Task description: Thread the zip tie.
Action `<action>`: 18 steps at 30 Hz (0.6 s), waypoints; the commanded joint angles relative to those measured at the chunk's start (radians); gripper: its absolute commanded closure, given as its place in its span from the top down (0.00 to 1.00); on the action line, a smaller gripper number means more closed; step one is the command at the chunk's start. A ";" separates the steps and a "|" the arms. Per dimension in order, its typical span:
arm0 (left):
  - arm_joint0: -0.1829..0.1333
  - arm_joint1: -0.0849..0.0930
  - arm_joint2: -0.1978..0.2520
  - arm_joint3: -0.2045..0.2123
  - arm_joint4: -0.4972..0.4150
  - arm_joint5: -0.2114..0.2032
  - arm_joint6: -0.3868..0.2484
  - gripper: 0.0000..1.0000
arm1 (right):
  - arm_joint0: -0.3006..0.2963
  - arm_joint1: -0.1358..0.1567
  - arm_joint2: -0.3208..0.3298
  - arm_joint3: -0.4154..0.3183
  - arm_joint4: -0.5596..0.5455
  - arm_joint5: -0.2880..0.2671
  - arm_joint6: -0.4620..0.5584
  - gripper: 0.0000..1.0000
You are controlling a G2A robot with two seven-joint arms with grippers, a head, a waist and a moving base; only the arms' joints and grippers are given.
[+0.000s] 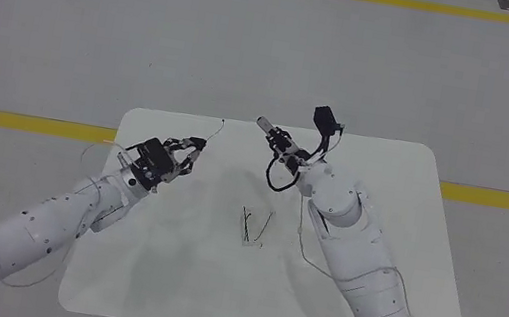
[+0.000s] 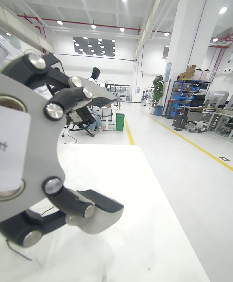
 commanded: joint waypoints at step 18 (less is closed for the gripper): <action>0.015 -0.011 -0.096 0.049 -0.318 -0.312 0.005 0.00 | -0.020 0.005 0.016 -0.013 -0.001 0.014 0.003 1.00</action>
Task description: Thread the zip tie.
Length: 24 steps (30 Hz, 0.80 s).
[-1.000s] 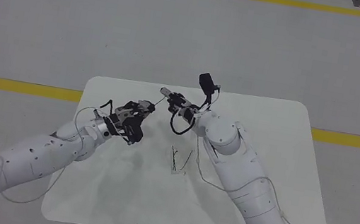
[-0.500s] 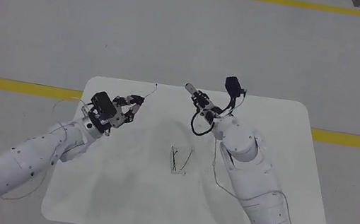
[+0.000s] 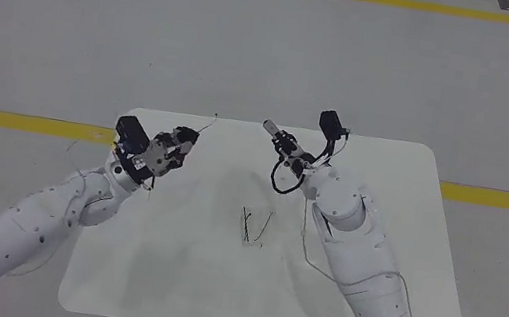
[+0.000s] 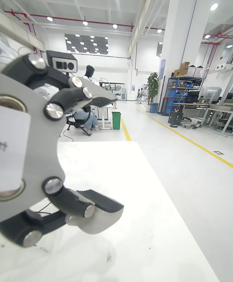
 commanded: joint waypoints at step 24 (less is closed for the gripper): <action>-0.165 -0.098 0.206 -0.095 -0.658 -0.014 -0.164 0.00 | 0.000 0.000 0.000 0.000 0.000 0.000 0.000 1.00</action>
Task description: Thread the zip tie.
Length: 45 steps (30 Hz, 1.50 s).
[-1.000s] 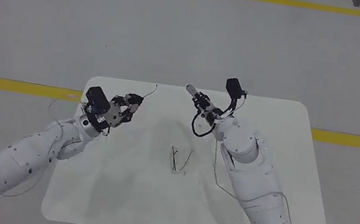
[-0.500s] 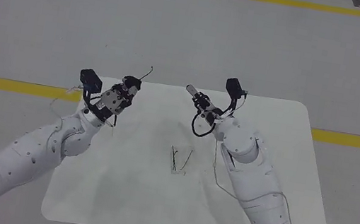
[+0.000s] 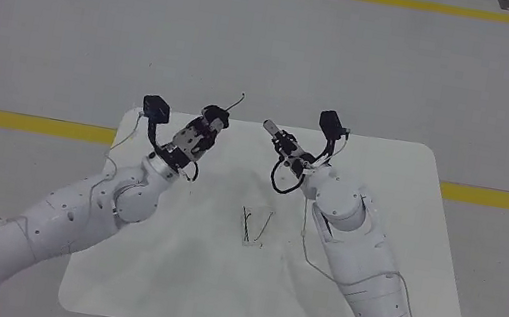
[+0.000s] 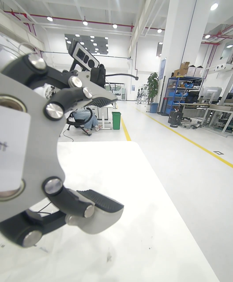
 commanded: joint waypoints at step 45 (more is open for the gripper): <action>0.488 -0.081 -1.140 0.078 -1.101 0.142 -1.879 0.00 | 0.000 0.000 0.000 0.000 0.000 0.000 0.000 1.00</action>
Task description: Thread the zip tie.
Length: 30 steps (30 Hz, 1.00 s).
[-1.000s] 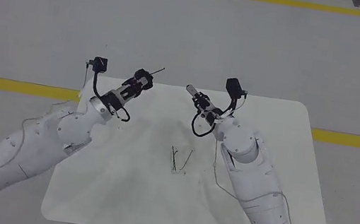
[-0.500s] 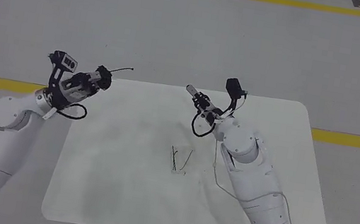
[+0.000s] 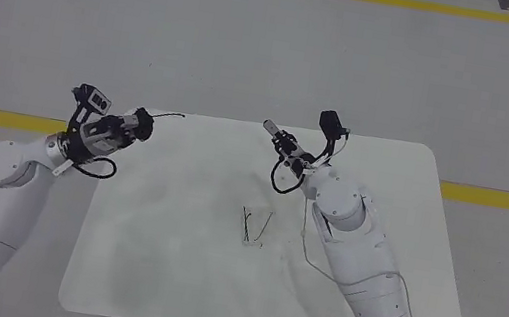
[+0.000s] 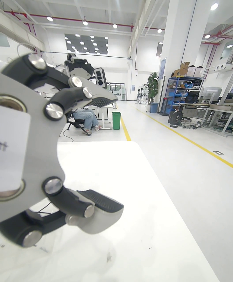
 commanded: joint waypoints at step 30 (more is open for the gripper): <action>-0.079 -0.046 0.174 0.233 -0.162 0.079 -0.184 0.00 | 0.065 -0.018 -0.045 0.146 0.411 -0.169 0.354 1.00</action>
